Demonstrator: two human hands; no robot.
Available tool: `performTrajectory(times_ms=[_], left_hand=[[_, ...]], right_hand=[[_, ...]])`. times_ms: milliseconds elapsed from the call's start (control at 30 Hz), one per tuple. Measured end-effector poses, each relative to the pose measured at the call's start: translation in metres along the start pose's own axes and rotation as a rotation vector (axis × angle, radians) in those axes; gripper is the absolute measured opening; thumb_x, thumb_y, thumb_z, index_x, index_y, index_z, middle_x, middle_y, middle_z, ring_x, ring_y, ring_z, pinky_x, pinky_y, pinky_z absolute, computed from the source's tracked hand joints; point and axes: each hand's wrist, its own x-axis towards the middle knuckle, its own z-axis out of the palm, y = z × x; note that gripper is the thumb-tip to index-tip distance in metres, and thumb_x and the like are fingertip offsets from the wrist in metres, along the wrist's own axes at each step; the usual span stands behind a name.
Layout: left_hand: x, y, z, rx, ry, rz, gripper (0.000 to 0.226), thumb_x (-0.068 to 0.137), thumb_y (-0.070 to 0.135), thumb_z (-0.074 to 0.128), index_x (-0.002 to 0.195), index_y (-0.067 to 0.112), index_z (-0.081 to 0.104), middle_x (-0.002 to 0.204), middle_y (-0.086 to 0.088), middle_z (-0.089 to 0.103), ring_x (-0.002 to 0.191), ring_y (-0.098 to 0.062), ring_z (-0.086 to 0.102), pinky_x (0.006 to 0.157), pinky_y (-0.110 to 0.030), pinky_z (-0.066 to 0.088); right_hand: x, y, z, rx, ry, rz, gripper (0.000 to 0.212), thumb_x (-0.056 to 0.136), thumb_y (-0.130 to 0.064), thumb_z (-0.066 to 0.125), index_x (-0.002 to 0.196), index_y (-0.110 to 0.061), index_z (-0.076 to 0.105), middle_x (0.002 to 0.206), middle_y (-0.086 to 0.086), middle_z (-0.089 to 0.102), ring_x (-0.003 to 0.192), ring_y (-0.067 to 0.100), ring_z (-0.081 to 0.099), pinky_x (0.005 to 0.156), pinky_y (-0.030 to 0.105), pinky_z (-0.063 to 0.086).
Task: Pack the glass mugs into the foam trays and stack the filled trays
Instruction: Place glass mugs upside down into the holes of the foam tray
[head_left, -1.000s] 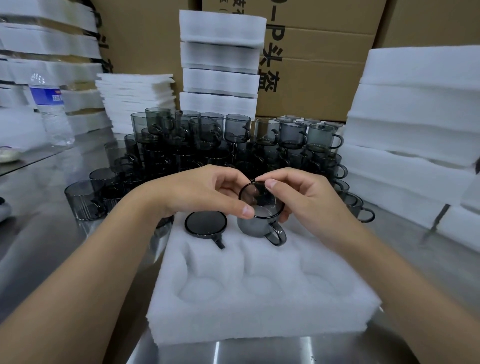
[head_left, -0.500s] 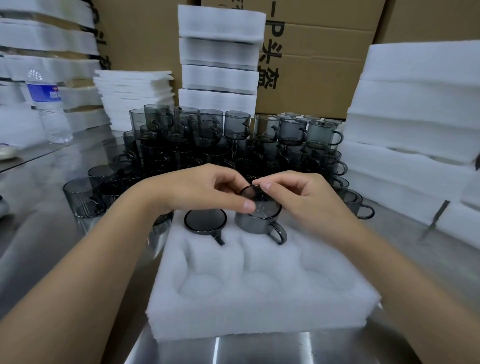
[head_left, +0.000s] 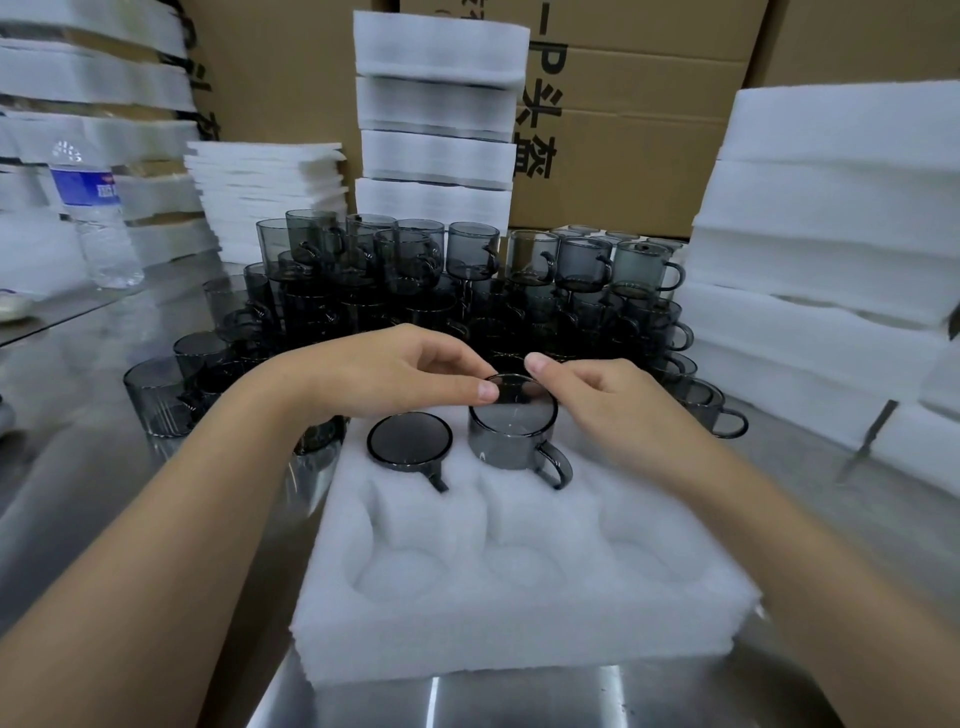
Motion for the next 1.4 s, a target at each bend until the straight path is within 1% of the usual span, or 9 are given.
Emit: performTrajectory(times_ms=[200, 333, 500, 600, 667, 767, 967, 1200, 1400], left_hand=[[-0.001, 0.000, 0.000, 0.085, -0.097, -0.063, 0.043, 0.068, 0.069, 0.064, 0.105, 0.046, 0.065, 0.103, 0.028, 0.068, 0.102, 0.011, 0.059, 0.099, -0.022, 0.040], [-0.002, 0.001, 0.000, 0.100, -0.143, -0.057, 0.045, 0.065, 0.063, 0.067, 0.107, 0.047, 0.064, 0.107, 0.026, 0.067, 0.104, 0.010, 0.059, 0.100, -0.021, 0.041], [-0.002, 0.000, 0.000, 0.090, -0.133, -0.065, 0.044, 0.067, 0.068, 0.064, 0.106, 0.050, 0.065, 0.109, 0.028, 0.066, 0.107, 0.011, 0.057, 0.102, -0.024, 0.039], [-0.003, 0.002, -0.001, 0.061, -0.155, -0.063, 0.029, 0.065, 0.063, 0.066, 0.094, 0.055, 0.066, 0.107, 0.027, 0.067, 0.103, 0.011, 0.059, 0.093, -0.017, 0.039], [-0.003, 0.002, 0.000, 0.059, -0.155, -0.061, 0.033, 0.063, 0.061, 0.066, 0.095, 0.053, 0.066, 0.106, 0.028, 0.067, 0.101, 0.011, 0.060, 0.089, -0.015, 0.040], [0.000, 0.001, 0.002, 0.062, -0.145, -0.060, 0.047, 0.063, 0.058, 0.069, 0.107, 0.044, 0.065, 0.107, 0.026, 0.068, 0.101, 0.008, 0.061, 0.094, -0.020, 0.044], [0.003, -0.001, 0.004, 0.099, -0.130, -0.070, 0.043, 0.069, 0.052, 0.077, 0.109, 0.044, 0.063, 0.106, 0.025, 0.068, 0.101, 0.003, 0.063, 0.100, -0.031, 0.046], [0.004, -0.002, 0.004, 0.094, -0.121, -0.067, 0.043, 0.067, 0.050, 0.078, 0.107, 0.043, 0.063, 0.104, 0.023, 0.068, 0.100, 0.001, 0.063, 0.100, -0.033, 0.047], [0.005, -0.002, 0.005, 0.091, -0.118, -0.069, 0.057, 0.052, 0.062, 0.074, 0.105, 0.043, 0.064, 0.105, 0.022, 0.069, 0.101, -0.001, 0.064, 0.100, -0.034, 0.047]], right_hand=[[-0.001, 0.001, 0.001, -0.028, -0.023, -0.028, 0.032, 0.087, -0.058, 0.052, 0.085, -0.035, 0.073, 0.077, -0.017, 0.069, 0.071, -0.002, 0.059, 0.064, 0.019, 0.043], [-0.001, 0.002, 0.002, -0.016, -0.065, -0.052, 0.031, 0.083, -0.061, 0.053, 0.091, -0.039, 0.073, 0.084, -0.027, 0.068, 0.080, -0.013, 0.059, 0.068, 0.014, 0.040], [0.001, 0.003, 0.002, -0.020, -0.058, -0.060, 0.029, 0.087, -0.057, 0.052, 0.093, -0.036, 0.072, 0.085, -0.022, 0.069, 0.082, -0.008, 0.060, 0.072, 0.015, 0.044], [0.002, 0.003, 0.002, -0.037, -0.064, -0.069, 0.028, 0.091, -0.051, 0.050, 0.097, -0.033, 0.071, 0.089, -0.018, 0.069, 0.086, -0.002, 0.061, 0.079, 0.021, 0.047], [0.002, 0.004, 0.002, -0.037, -0.072, -0.082, 0.023, 0.092, -0.046, 0.052, 0.096, -0.033, 0.071, 0.089, -0.020, 0.069, 0.085, -0.007, 0.060, 0.078, 0.017, 0.046], [0.002, 0.005, 0.003, -0.038, -0.076, -0.098, 0.008, 0.089, -0.042, 0.059, 0.089, -0.039, 0.067, 0.084, -0.025, 0.067, 0.079, -0.014, 0.057, 0.071, 0.007, 0.042], [0.004, 0.007, 0.005, -0.027, -0.071, -0.081, 0.022, 0.084, -0.040, 0.066, 0.105, -0.035, 0.067, 0.093, -0.018, 0.067, 0.091, -0.004, 0.061, 0.087, 0.021, 0.048], [0.008, 0.008, 0.006, 0.031, -0.078, -0.079, 0.016, 0.083, -0.037, 0.070, 0.097, -0.040, 0.064, 0.080, -0.017, 0.066, 0.078, 0.002, 0.063, 0.073, 0.022, 0.048], [0.009, 0.008, 0.006, 0.053, -0.075, -0.092, 0.010, 0.081, -0.038, 0.072, 0.085, -0.043, 0.064, 0.075, -0.018, 0.065, 0.067, 0.000, 0.058, 0.062, 0.018, 0.045]])
